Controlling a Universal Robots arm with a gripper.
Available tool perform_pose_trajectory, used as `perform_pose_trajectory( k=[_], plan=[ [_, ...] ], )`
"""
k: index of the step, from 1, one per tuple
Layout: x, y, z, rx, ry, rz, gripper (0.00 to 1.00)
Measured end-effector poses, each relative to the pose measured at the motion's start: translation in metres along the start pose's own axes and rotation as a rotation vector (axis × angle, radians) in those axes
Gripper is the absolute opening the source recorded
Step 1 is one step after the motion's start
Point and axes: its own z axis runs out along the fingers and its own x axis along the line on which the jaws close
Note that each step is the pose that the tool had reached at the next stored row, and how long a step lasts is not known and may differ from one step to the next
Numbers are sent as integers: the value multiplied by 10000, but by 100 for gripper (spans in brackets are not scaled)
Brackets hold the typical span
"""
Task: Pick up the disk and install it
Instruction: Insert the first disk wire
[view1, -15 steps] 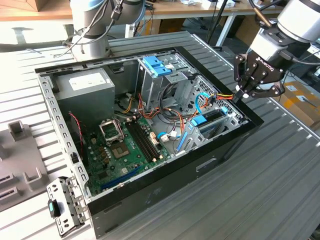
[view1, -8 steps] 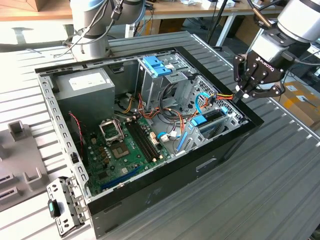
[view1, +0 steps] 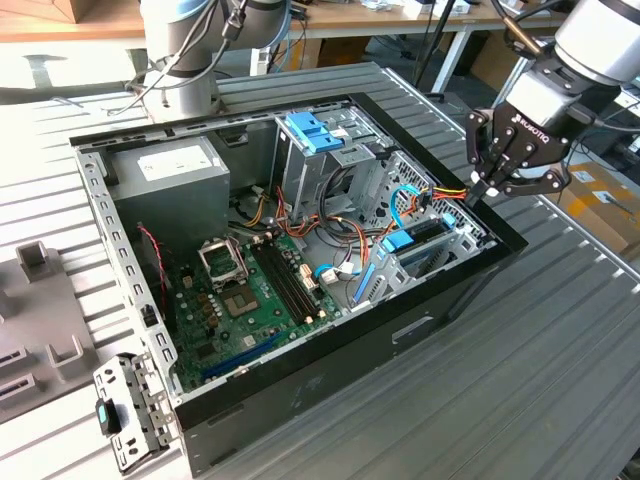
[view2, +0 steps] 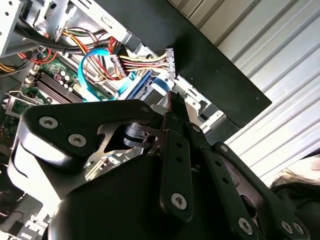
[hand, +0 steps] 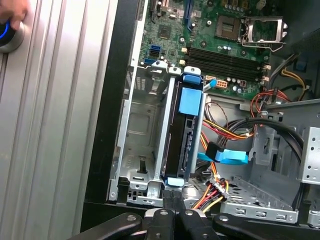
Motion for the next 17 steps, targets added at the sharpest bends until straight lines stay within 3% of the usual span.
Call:
perform_pose_trajectory(
  k=[10, 17],
  plan=[
    [0, 0, 0, -80, 23, -1021, 11],
    [0, 0, 0, -116, 34, -1478, 11]
  ],
)
